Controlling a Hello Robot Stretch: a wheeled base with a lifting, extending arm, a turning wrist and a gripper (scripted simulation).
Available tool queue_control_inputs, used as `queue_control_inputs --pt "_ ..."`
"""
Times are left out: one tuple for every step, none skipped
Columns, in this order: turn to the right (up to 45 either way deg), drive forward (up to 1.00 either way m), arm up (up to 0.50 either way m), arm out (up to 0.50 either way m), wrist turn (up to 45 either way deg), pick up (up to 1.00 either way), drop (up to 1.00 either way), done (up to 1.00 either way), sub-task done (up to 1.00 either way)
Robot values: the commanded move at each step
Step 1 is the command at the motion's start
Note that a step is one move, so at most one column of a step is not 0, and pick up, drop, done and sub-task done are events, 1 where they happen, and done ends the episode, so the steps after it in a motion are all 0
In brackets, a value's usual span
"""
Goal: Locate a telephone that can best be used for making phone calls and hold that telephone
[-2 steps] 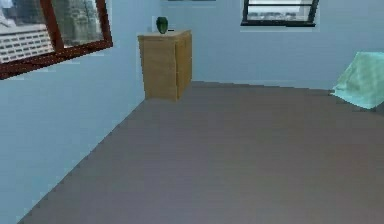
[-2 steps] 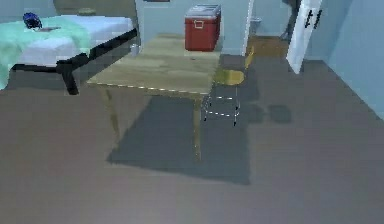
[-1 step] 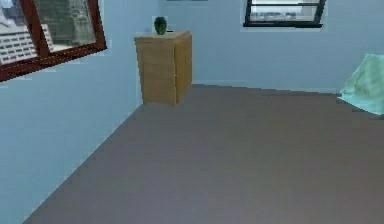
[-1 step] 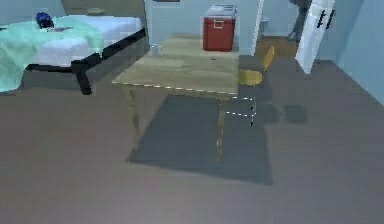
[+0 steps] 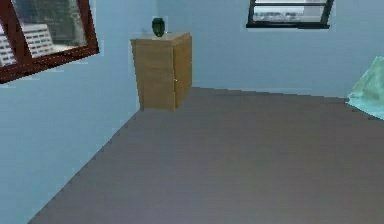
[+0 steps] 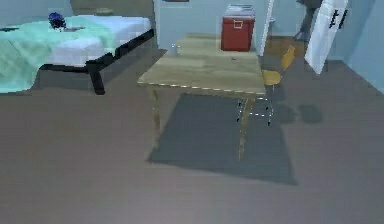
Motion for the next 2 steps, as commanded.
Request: queue_control_inputs --pt "6.0 0.00 0.00 0.00 0.0 0.00 0.00 0.00 0.00" --pt "0.0 1.00 0.00 0.00 0.0 0.00 0.00 0.00 0.00"
